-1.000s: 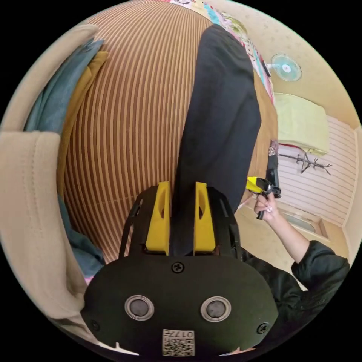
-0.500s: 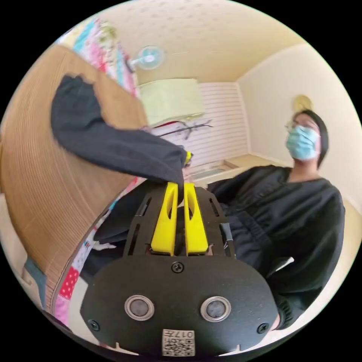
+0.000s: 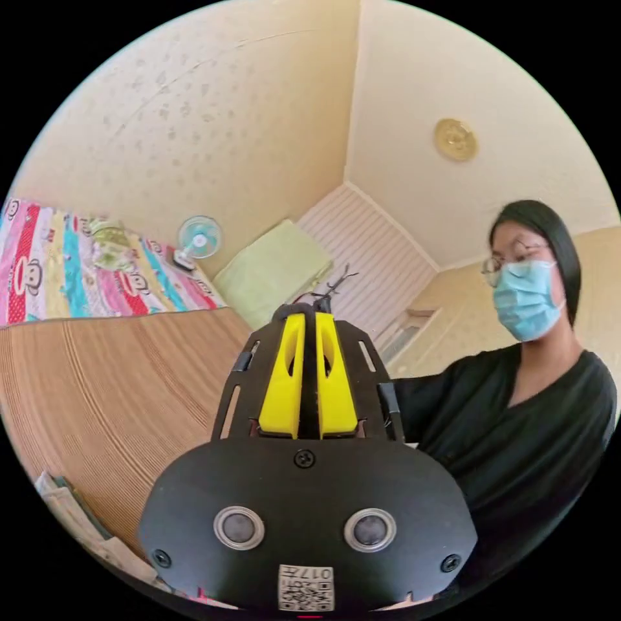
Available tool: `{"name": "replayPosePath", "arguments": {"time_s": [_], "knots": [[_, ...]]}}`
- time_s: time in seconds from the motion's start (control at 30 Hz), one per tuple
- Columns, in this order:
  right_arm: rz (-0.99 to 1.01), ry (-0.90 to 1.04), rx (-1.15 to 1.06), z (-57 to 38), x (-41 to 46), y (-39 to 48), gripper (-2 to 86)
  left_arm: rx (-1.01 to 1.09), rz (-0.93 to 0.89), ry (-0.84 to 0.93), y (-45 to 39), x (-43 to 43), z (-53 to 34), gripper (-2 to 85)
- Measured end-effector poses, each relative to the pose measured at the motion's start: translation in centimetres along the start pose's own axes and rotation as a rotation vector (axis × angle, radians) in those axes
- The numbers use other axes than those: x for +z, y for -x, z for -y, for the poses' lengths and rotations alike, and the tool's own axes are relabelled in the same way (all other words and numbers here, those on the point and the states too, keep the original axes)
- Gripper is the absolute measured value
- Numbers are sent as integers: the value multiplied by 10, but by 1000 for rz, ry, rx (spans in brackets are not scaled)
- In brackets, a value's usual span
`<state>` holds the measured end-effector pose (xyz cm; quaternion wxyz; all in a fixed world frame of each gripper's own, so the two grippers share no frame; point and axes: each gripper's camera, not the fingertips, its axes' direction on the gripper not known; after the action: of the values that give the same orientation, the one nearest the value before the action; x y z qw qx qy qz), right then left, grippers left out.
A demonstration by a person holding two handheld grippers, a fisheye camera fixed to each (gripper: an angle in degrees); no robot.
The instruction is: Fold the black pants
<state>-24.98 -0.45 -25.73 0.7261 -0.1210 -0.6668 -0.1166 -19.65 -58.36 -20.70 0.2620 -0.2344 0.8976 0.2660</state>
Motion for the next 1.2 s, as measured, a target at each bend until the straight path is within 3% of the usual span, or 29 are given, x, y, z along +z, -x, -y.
{"name": "replayPosePath", "arguments": {"time_s": [0.13,0.2,0.33,0.47,0.53,0.8,0.9,0.97,1.1,1.2], "knots": [[-100,-9,97,5,22,-42,10,-45,193,79,31,37,-14,34],[-171,40,100,-17,35,-54,12,-96,324,202,55,68,-46,37],[-265,295,254,-126,78,-109,26,-325,453,473,110,115,-140,46],[-424,683,635,-276,119,-173,64,-640,431,807,162,150,-269,74],[-416,751,728,-309,122,-181,78,-720,362,801,172,149,-294,81],[-331,237,715,-235,85,-217,162,-687,422,610,263,173,-235,158],[-379,299,724,-212,113,-254,175,-749,425,646,312,207,-236,165],[-295,312,755,-215,142,-264,175,-856,304,690,333,236,-259,164],[-413,310,735,-222,163,-231,155,-954,363,592,311,247,-282,123],[-264,388,833,-235,161,-221,86,-1009,249,604,291,236,-298,69]]}}
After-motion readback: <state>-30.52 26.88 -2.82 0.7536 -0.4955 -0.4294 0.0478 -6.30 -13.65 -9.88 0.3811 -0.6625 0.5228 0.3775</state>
